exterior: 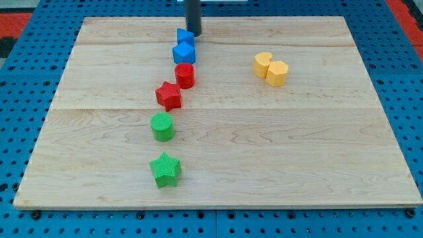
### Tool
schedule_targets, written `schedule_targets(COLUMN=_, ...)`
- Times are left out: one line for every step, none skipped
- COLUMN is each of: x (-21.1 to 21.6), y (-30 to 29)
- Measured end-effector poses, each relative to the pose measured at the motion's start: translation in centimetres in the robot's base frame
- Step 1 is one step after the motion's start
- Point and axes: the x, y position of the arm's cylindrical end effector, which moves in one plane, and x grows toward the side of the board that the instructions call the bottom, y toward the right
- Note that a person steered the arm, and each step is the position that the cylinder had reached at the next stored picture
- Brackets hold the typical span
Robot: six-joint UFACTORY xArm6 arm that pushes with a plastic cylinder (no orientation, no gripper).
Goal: Push the yellow hexagon along with yellow heart towards left
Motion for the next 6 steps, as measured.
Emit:
schedule_targets(x=2.7, y=11.3)
schedule_targets(x=5.5, y=17.9)
schedule_targets(x=12.3, y=19.3)
schedule_targets(x=12.1, y=10.9)
schedule_targets(x=6.8, y=5.9)
schedule_targets(x=3.2, y=4.3)
